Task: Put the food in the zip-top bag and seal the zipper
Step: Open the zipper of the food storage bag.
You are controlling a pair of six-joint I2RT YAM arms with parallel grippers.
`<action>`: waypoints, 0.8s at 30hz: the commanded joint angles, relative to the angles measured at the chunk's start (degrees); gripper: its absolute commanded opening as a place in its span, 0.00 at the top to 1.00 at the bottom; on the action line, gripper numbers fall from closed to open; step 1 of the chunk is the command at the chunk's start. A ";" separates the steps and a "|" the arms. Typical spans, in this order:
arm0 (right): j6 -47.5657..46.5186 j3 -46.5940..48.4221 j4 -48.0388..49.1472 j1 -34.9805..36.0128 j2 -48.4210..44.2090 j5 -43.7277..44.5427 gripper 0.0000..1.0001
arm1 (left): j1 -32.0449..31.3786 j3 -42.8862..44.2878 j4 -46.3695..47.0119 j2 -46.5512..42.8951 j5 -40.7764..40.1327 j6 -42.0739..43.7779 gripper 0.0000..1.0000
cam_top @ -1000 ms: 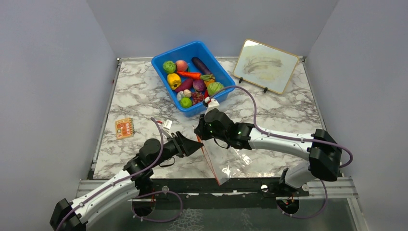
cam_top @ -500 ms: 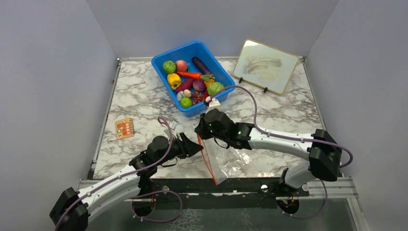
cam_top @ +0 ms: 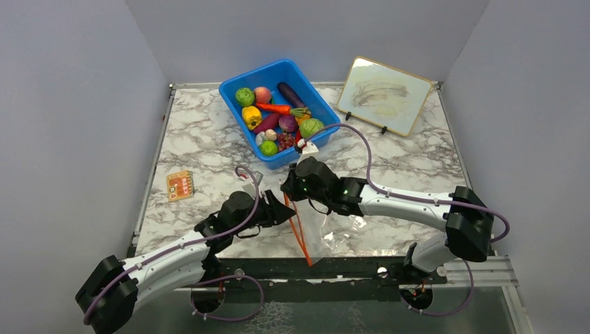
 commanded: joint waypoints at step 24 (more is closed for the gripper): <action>-4.09 -1.54 -7.66 0.11 -6.72 -6.13 0.52 | 0.19 0.77 5.64 -4.19 -4.27 -0.65 1.00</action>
